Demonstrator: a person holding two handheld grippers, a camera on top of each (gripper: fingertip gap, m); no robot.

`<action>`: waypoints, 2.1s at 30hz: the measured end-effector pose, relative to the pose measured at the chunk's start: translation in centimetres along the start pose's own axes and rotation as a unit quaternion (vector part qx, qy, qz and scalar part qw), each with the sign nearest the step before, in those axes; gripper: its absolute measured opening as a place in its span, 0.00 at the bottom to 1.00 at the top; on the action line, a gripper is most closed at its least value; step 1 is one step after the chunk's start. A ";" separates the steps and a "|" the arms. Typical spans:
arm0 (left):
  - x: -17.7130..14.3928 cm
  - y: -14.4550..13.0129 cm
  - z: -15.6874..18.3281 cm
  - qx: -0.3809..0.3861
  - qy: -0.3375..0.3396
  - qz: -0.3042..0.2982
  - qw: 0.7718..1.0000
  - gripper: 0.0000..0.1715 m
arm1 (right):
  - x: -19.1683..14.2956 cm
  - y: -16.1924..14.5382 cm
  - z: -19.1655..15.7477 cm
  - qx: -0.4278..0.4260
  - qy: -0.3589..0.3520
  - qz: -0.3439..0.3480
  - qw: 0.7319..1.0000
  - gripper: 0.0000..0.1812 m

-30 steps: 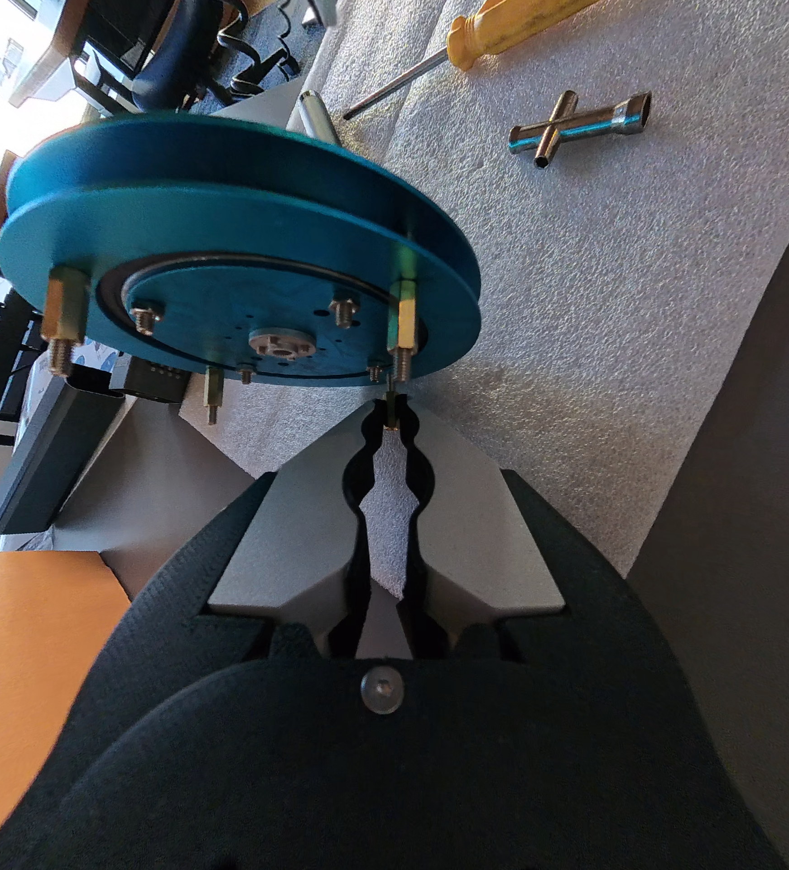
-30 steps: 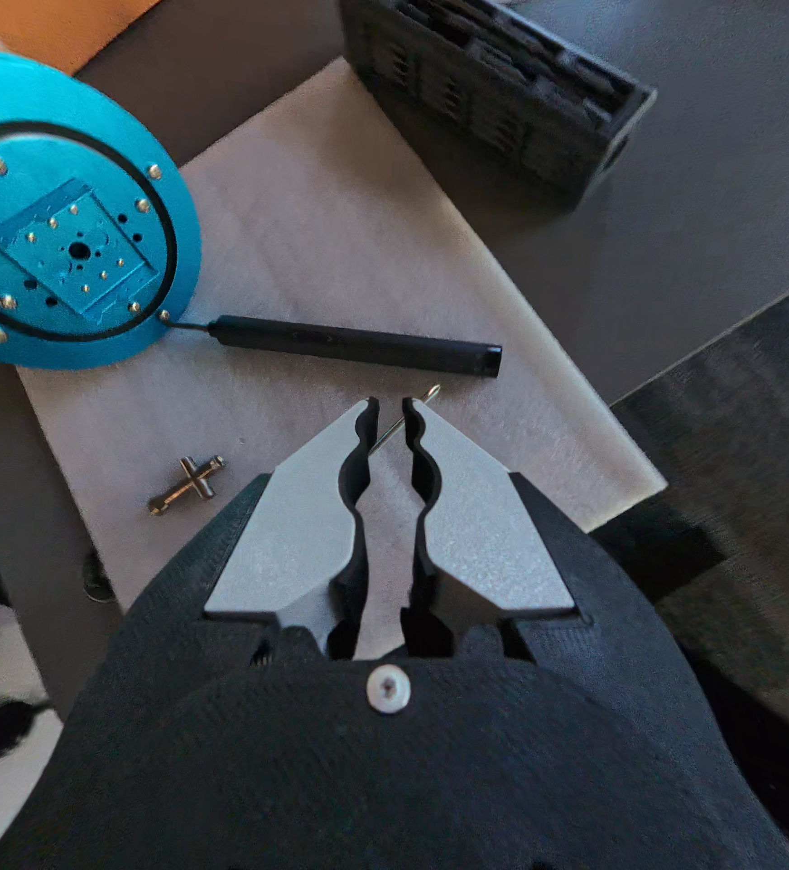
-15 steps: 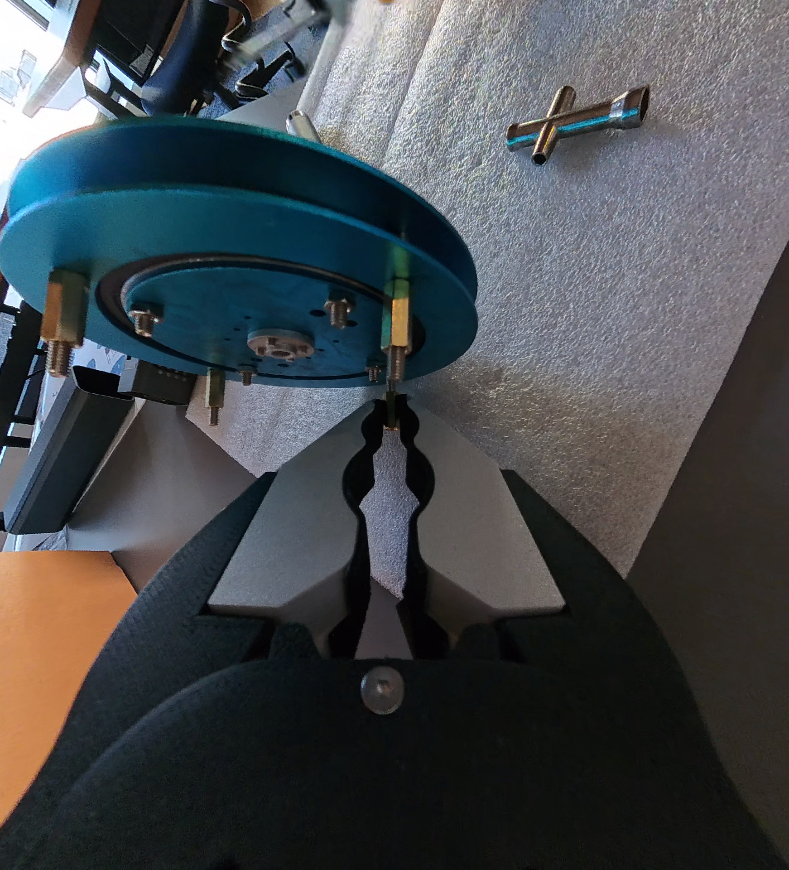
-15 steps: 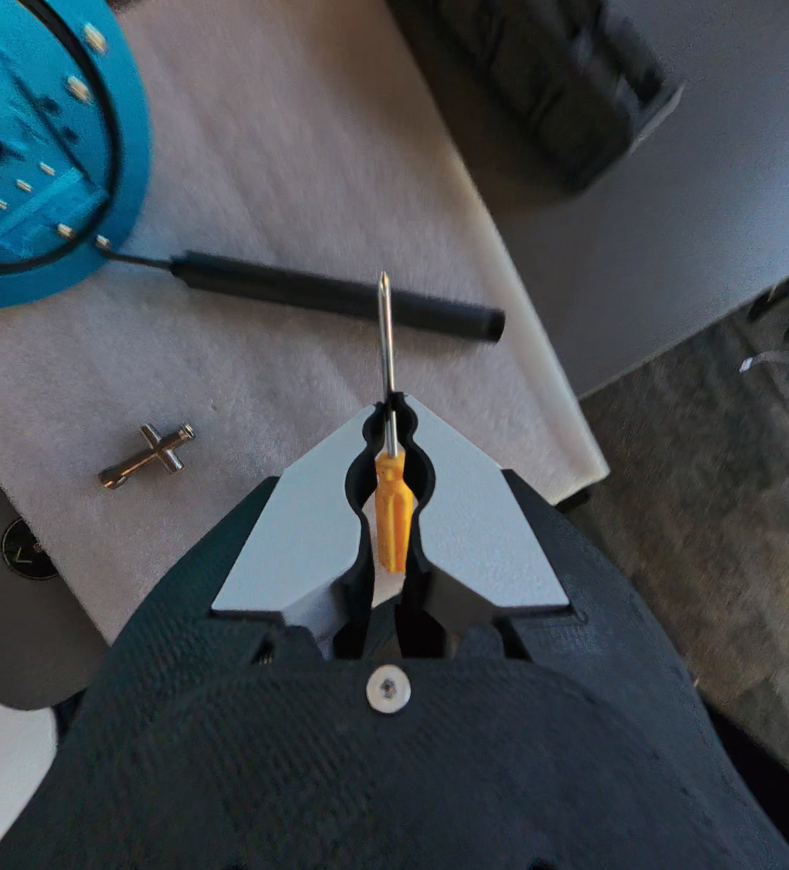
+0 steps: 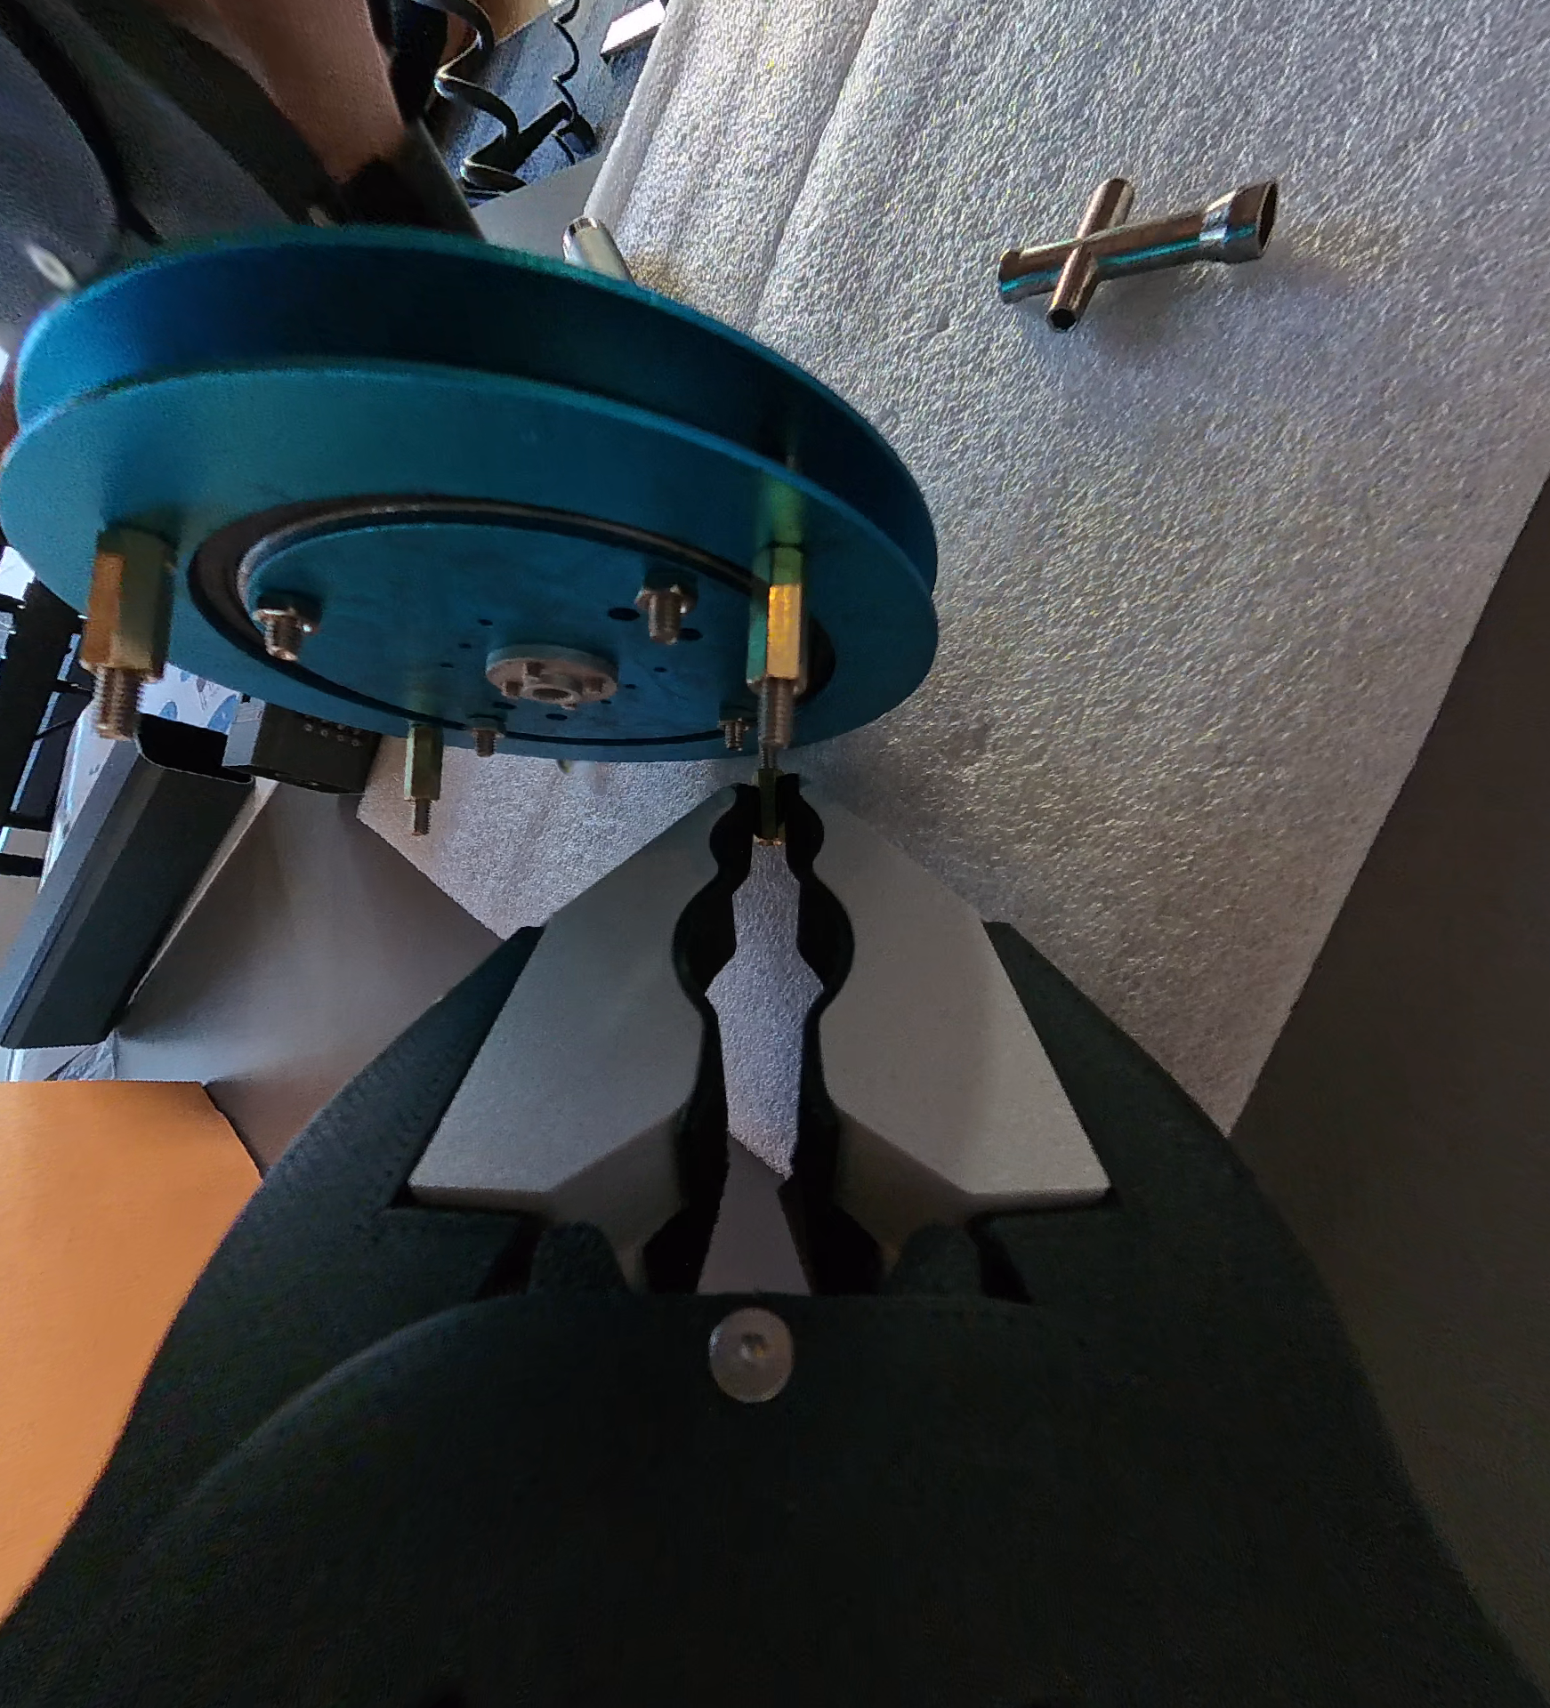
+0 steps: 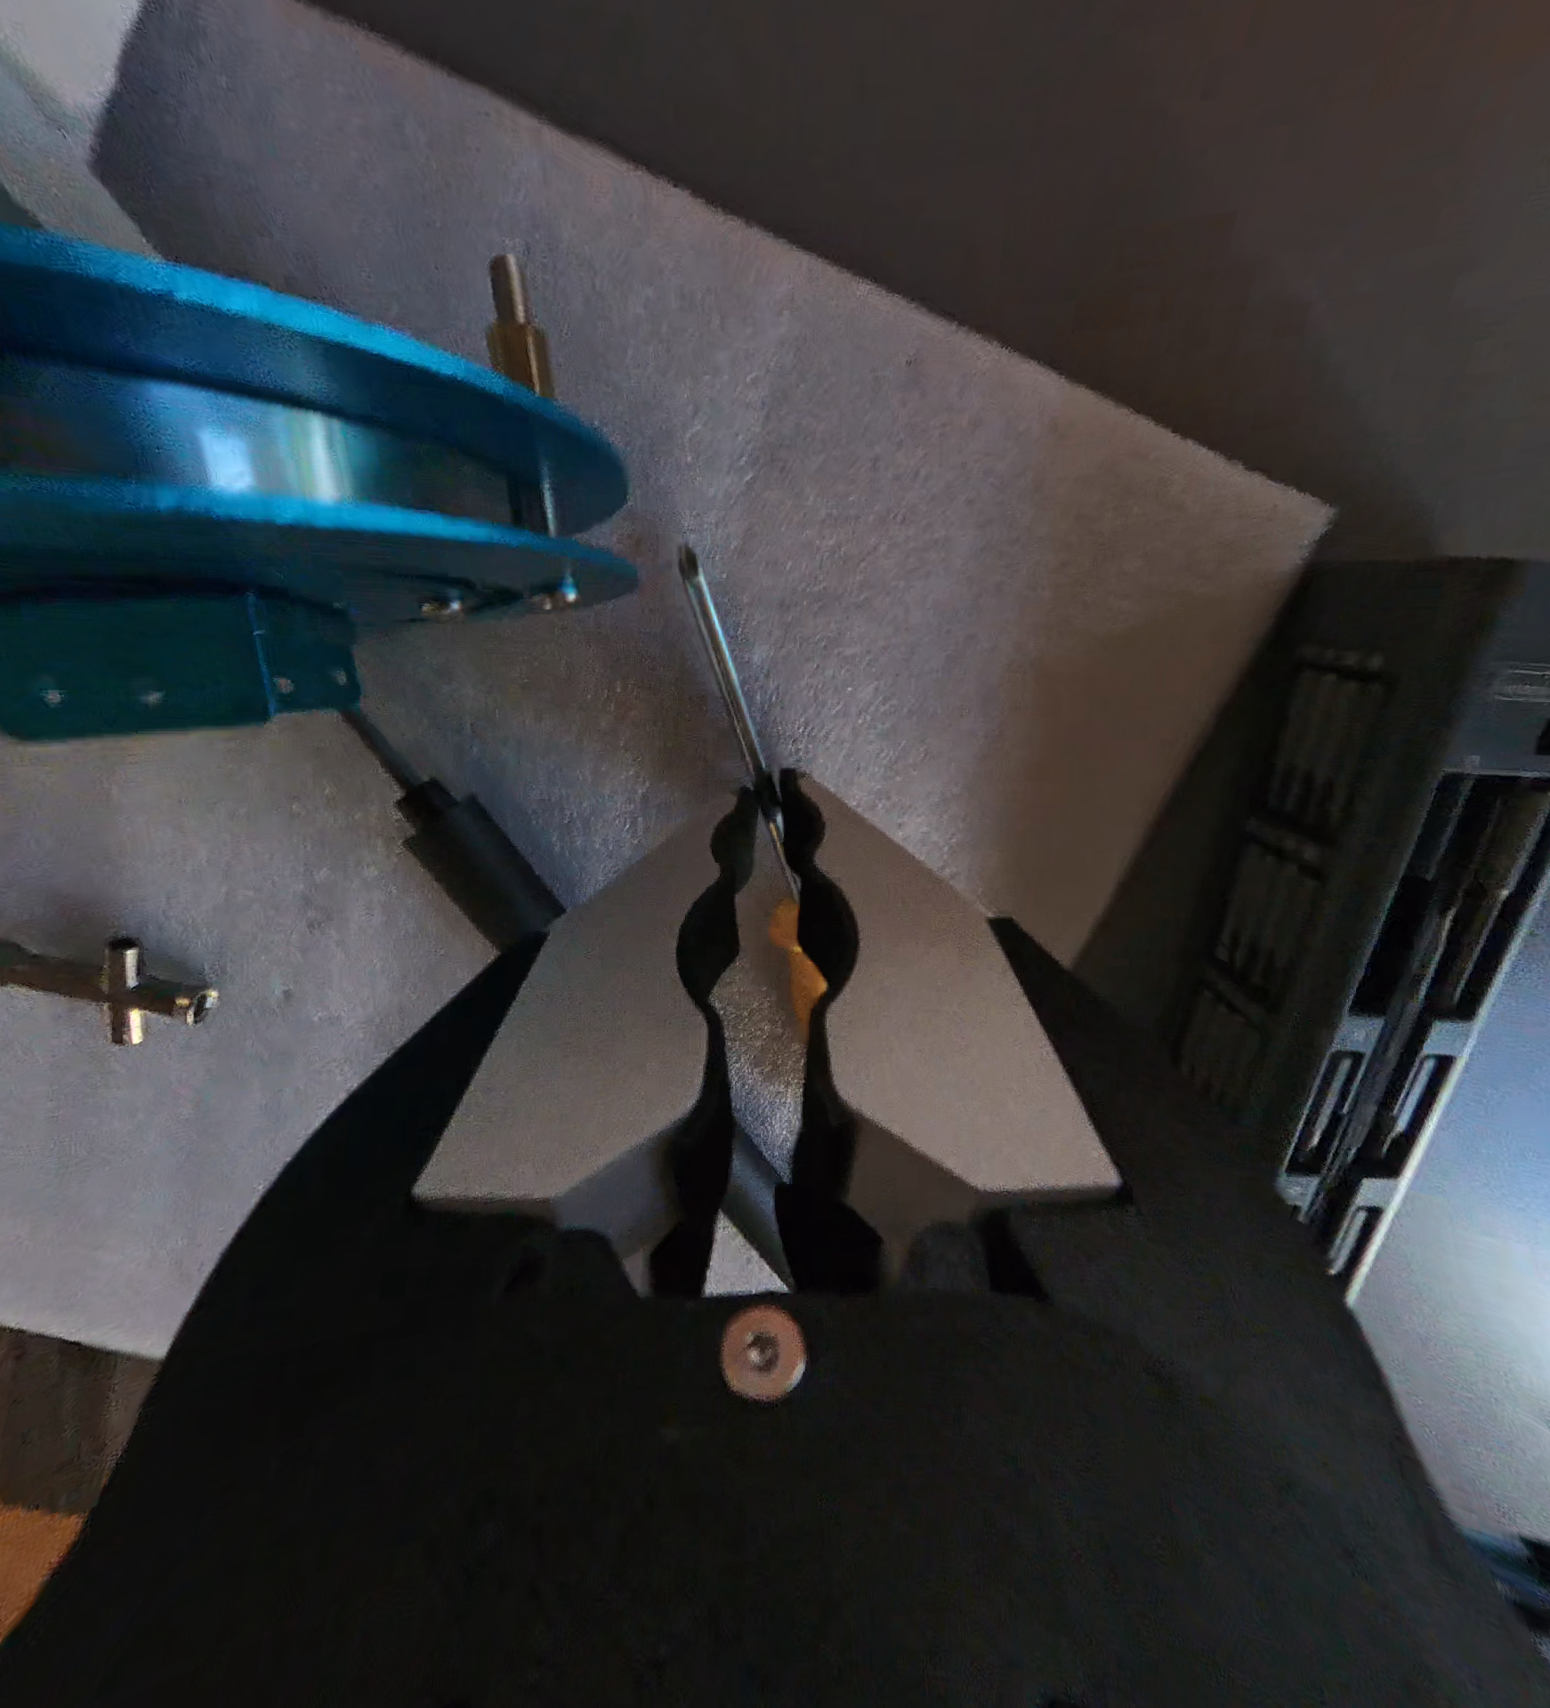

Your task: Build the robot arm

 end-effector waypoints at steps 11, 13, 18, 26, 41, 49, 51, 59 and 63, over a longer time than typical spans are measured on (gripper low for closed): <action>0.0 0.0 0.0 -0.004 -0.003 0.000 1.000 0.03 | -3.8 -4.4 -5.1 -0.057 -0.021 0.205 0.977 0.13; 0.0 0.0 0.0 -0.006 -0.004 0.000 1.000 0.03 | -3.0 -4.8 -5.1 -0.036 -0.005 0.203 0.978 0.12; 0.0 0.0 -0.1 -0.007 -0.002 0.000 1.000 0.03 | -2.8 -5.2 -6.3 -0.054 -0.032 0.192 0.979 0.06; 0.1 0.0 -0.1 -0.010 -0.004 0.000 1.000 0.03 | -2.7 -5.3 -6.2 -0.101 0.000 0.163 0.981 0.13; 0.1 0.0 -0.1 -0.016 -0.005 -0.001 1.000 0.03 | -2.6 -4.5 -4.8 -0.101 0.047 0.132 0.985 0.09; 0.1 -0.1 -0.2 -0.006 0.002 -0.003 1.000 0.03 | -2.3 -4.0 -4.9 -0.102 0.076 0.119 0.985 0.07; 0.1 0.0 -0.2 -0.008 0.000 0.002 1.000 0.03 | -2.3 -3.7 -5.3 -0.099 0.098 0.118 0.983 0.11; 0.2 0.0 -0.2 0.001 0.004 0.000 1.000 0.03 | -5.6 6.0 -3.8 -0.074 0.088 0.290 0.950 0.48; 0.2 0.0 -0.1 0.008 0.007 -0.001 1.000 0.03 | -10.2 10.9 -3.6 -0.077 0.172 0.389 0.902 0.41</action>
Point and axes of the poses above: each gripper's, where its closed fingertips meet, x out along the fingers, y out of its top, z = x × y across the jaws, the point moved 4 cm from there along -x, back along the fingers, and after that the axes turned 11 degrees about -x, right-handed, at the moved point
